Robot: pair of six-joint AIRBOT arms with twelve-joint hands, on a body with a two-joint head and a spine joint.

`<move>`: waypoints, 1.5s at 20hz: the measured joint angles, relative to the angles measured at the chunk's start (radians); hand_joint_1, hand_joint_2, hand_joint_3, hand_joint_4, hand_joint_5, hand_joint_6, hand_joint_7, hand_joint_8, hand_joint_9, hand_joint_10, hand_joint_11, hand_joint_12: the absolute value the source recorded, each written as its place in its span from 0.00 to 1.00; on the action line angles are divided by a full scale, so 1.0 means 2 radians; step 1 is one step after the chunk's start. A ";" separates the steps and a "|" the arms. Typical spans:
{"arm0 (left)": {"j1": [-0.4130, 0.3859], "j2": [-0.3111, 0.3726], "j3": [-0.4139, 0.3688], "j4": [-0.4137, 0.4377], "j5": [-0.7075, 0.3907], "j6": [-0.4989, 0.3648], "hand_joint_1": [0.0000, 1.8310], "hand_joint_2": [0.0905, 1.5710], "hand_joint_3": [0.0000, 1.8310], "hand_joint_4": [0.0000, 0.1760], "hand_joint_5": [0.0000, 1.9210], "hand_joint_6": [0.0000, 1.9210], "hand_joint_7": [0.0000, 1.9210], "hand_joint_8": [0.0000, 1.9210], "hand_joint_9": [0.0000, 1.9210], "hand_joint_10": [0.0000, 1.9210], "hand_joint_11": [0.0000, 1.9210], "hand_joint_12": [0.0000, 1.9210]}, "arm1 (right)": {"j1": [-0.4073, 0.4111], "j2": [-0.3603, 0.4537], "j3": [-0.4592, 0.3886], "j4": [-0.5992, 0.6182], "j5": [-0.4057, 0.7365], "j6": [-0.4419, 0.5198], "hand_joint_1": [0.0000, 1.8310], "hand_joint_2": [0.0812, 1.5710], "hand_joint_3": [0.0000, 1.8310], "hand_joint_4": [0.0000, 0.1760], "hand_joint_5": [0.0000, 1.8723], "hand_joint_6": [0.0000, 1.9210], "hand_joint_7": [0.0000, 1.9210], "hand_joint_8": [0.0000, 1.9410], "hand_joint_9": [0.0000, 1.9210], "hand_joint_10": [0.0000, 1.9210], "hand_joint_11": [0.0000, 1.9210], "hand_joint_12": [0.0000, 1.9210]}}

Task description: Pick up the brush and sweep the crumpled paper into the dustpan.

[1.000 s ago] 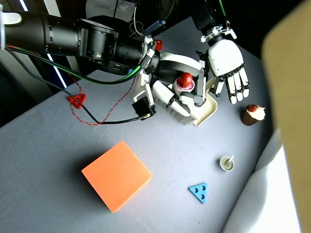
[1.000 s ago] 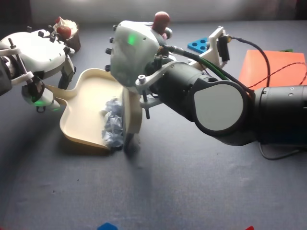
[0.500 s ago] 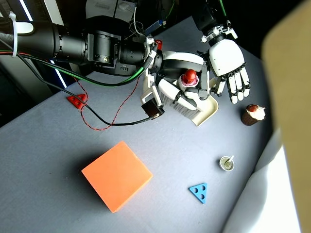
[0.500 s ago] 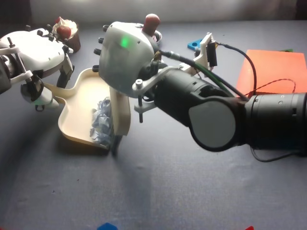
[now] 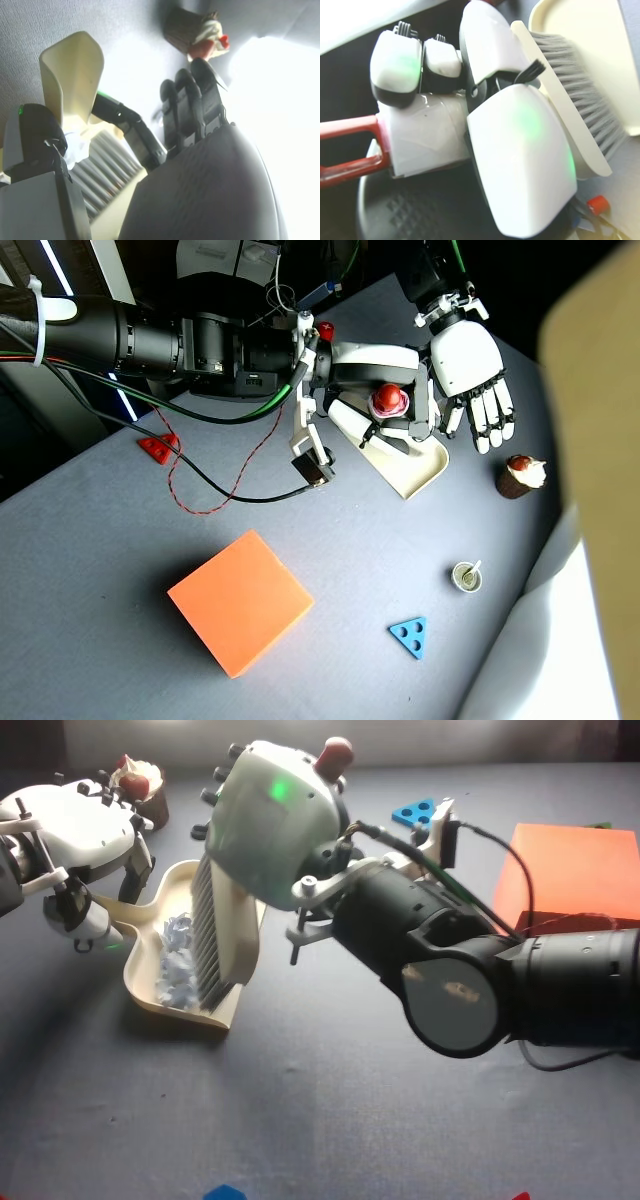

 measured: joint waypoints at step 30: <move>-0.005 0.000 0.000 0.000 0.001 0.002 0.55 0.70 0.00 1.00 0.49 0.53 0.15 0.00 0.12 0.00 0.00 0.26 | -0.002 0.024 -0.001 -0.052 0.034 0.079 0.81 0.73 0.00 0.72 0.48 1.00 0.50 1.00 0.65 1.00 0.76 1.00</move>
